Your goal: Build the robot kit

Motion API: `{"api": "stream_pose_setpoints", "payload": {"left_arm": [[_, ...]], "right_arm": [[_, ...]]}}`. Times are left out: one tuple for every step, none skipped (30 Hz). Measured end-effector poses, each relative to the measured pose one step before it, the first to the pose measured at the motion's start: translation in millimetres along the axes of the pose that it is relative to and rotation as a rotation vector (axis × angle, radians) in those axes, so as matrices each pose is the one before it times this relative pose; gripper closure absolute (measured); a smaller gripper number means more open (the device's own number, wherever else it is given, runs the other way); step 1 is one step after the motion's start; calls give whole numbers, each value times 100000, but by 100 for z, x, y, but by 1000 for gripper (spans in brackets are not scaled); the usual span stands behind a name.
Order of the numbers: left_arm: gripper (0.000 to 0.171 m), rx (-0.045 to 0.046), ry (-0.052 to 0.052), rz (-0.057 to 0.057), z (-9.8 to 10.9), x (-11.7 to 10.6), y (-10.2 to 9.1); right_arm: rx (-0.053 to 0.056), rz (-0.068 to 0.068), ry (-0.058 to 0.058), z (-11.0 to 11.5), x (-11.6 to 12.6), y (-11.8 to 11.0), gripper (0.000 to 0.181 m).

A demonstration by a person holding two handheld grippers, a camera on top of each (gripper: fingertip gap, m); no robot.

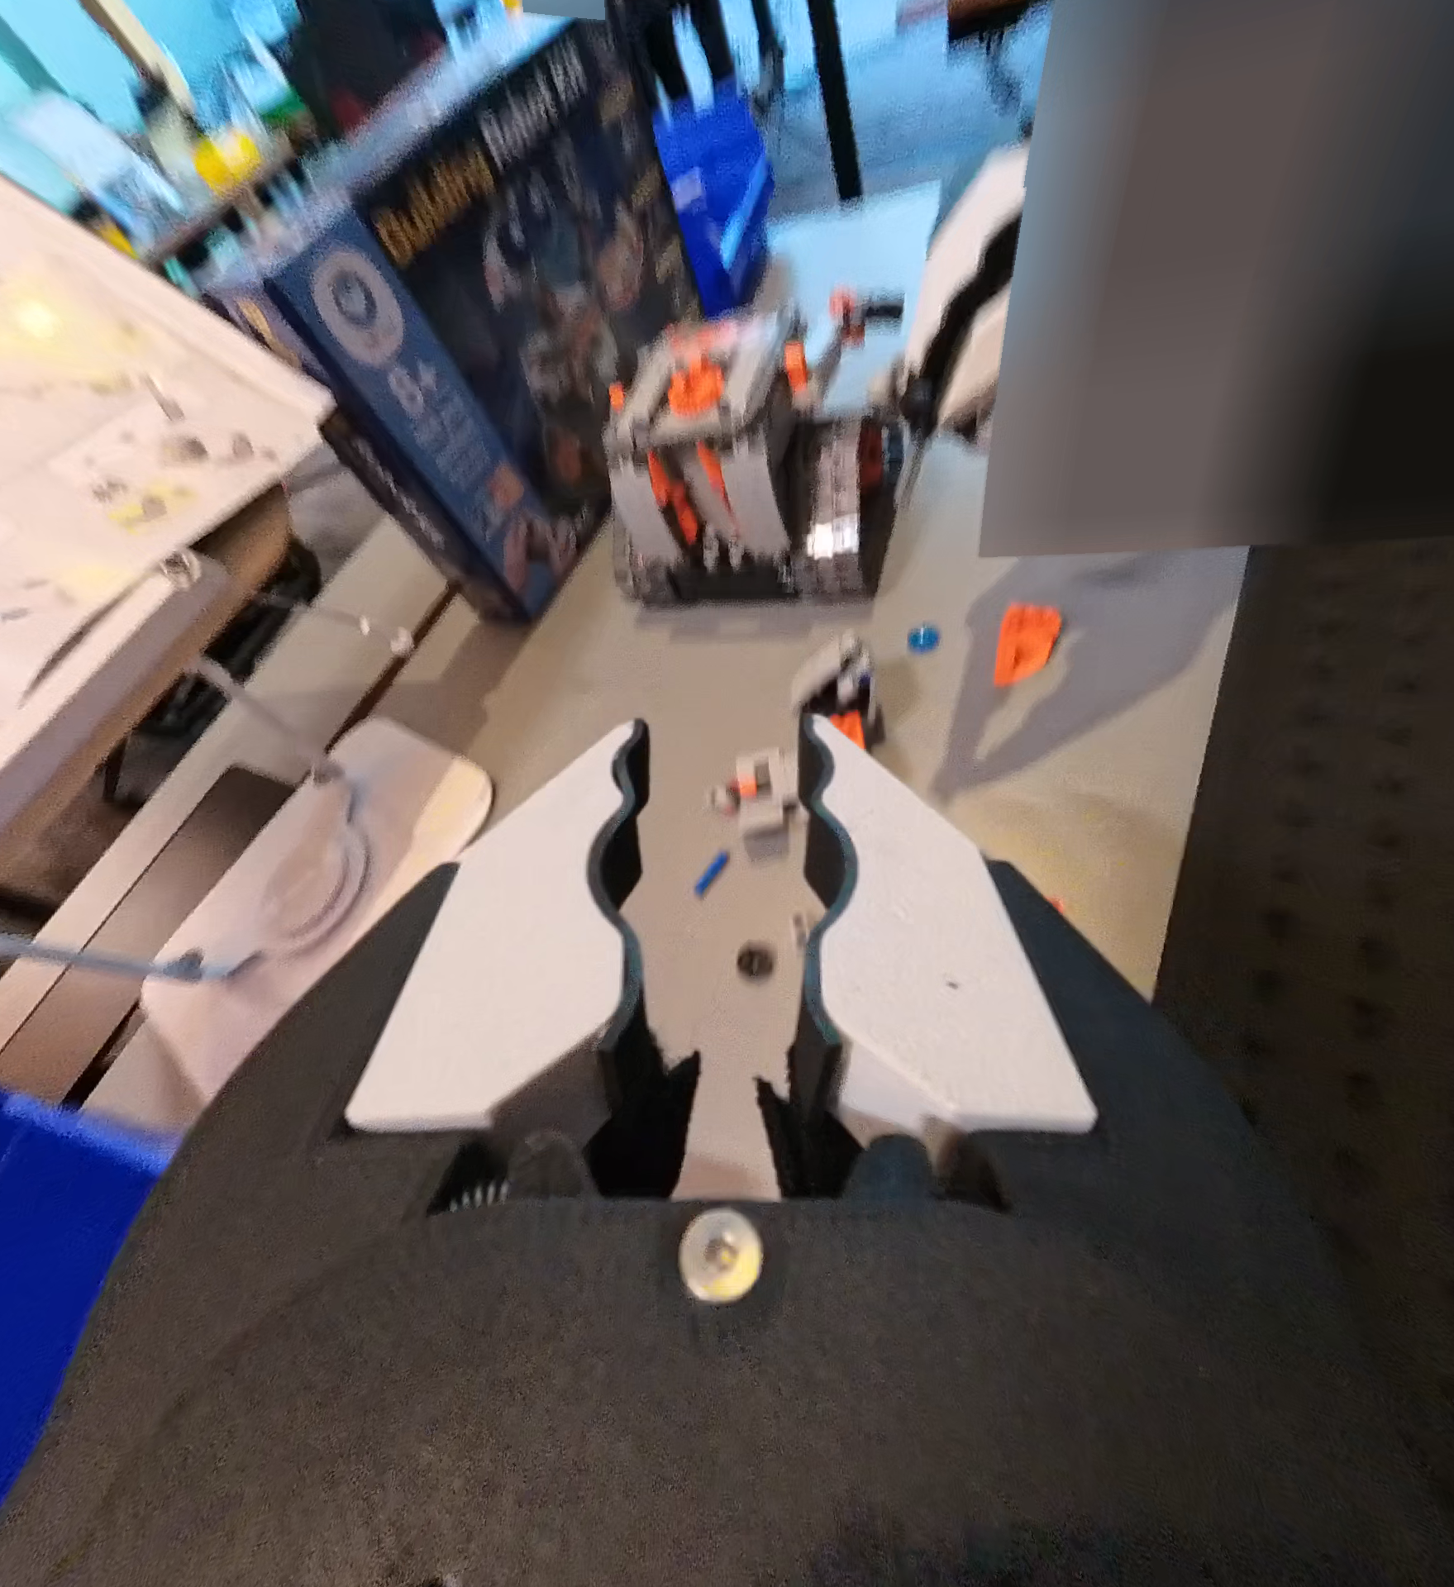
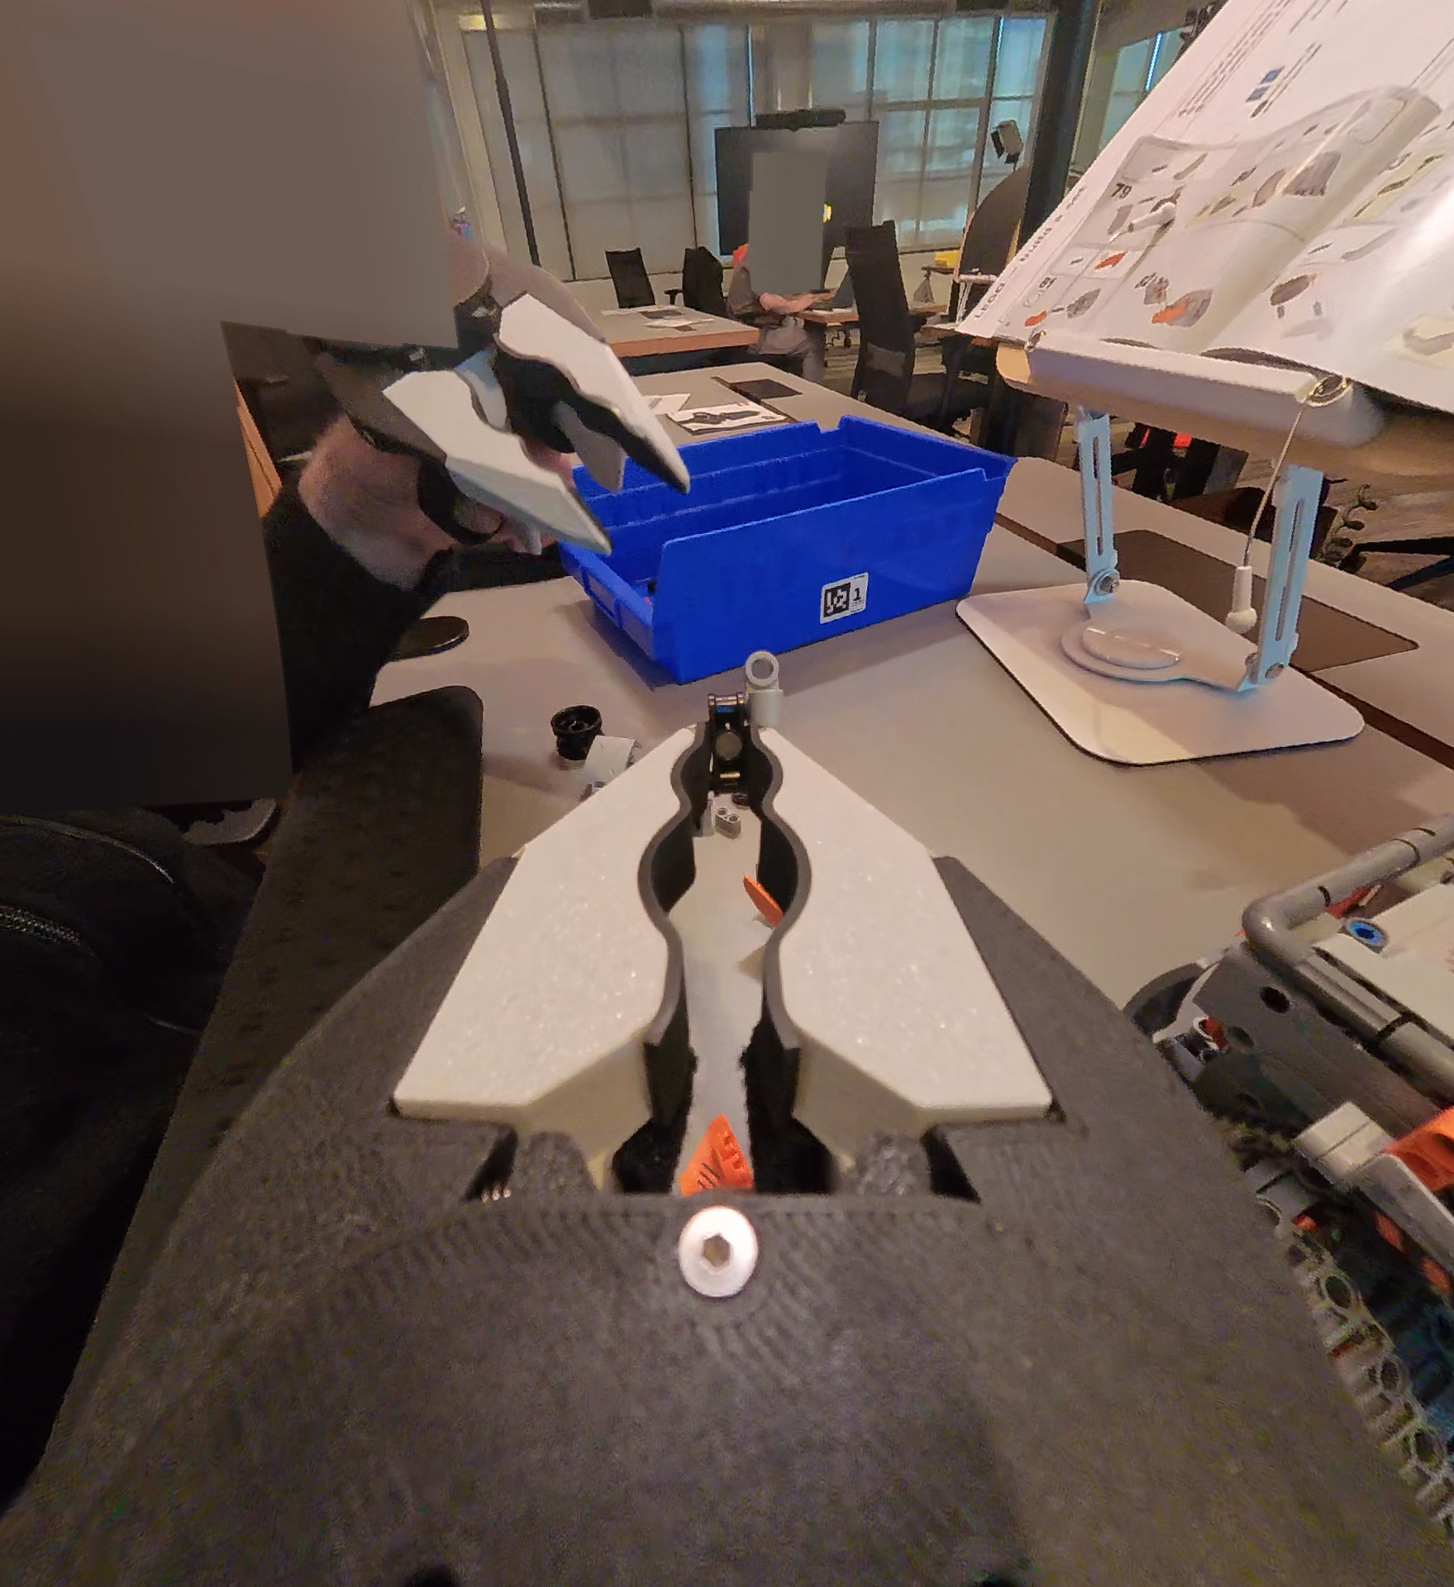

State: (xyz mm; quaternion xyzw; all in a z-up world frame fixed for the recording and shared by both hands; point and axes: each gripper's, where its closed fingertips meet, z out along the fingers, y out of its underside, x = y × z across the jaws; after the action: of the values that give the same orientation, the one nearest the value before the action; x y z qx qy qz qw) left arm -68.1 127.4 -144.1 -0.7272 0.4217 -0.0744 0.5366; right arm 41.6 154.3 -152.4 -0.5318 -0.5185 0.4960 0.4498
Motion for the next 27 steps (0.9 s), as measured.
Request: {"api": "stream_pose_setpoints", "payload": {"left_arm": [[139,-7926,186,2583,-263,233,1109],[139,-7309,-70,2098,-292,201,1154],[137,-6973,1930,538,-262,508,1278],[134,-6639,3949,-1016,-157,855,1432],[132,-5084,1594,-1298,-12,548,1368],[129,-4684,922,-2031,141,462,1456],[126,-5053,983,-2308,304,451,1559],[124,-3985,345,-1965,423,339,1446],[123,-4169,1682,-2296,519,465,1489],[122,-4174,1707,-2141,599,394,1462],[119,-3072,901,-2319,569,160,1210],[118,-1800,894,-2486,500,70,886],[118,-802,-539,-1792,397,-147,564],[117,-93,-932,-1254,299,-193,359],[117,40,211,-1011,267,-9,250],[119,-45,162,-605,247,4,206],[121,-532,-282,-506,253,-49,215],[126,-547,-868,-148,167,-135,194],[139,1681,227,-171,-33,10,-140],[141,1076,-265,-65,-19,-63,-34],[141,878,-593,-276,23,-121,-16],[141,987,-740,-402,2,-125,-48],[141,1299,30,-345,-63,12,-100],[141,2273,-1073,-329,-175,-128,-288],[141,3119,-1349,-743,-283,-220,-474],[142,3438,231,-395,-320,8,-567],[142,4008,-200,187,-326,-61,-768]], "right_arm": [[-268,-201,-224,-28,-58,31,177],[-380,26,-112,-36,-17,64,177],[-87,16,87,-57,9,8,177],[70,-156,51,-66,-15,-20,177],[-69,-145,-66,-56,-22,-3,177],[-269,8,-354,-19,-71,29,177],[-241,112,-543,23,-102,30,177],[-100,-96,-410,66,-107,19,177],[-426,-327,-361,85,-112,61,176],[-796,-334,-349,134,-103,153,177],[-812,-143,-353,145,-94,171,177],[-577,-76,-312,141,-74,138,177],[-619,-123,-219,127,-49,134,176],[-661,-163,-1,96,4,162,177],[-418,-73,189,69,61,113,176],[-251,185,160,39,76,94,177],[-174,264,130,12,84,77,176],[-98,222,117,17,85,66,176],[-64,211,95,19,62,52,176],[-266,276,-52,47,50,93,176],[-397,182,-164,61,13,119,176],[-347,5,-199,73,-30,82,176],[-320,-119,-299,76,-65,70,176],[-322,-164,-294,75,-72,61,176],[-211,-208,-292,62,-80,39,176],[-55,-193,-308,40,-87,3,176],[65,-227,-264,26,-70,-20,176]]}}
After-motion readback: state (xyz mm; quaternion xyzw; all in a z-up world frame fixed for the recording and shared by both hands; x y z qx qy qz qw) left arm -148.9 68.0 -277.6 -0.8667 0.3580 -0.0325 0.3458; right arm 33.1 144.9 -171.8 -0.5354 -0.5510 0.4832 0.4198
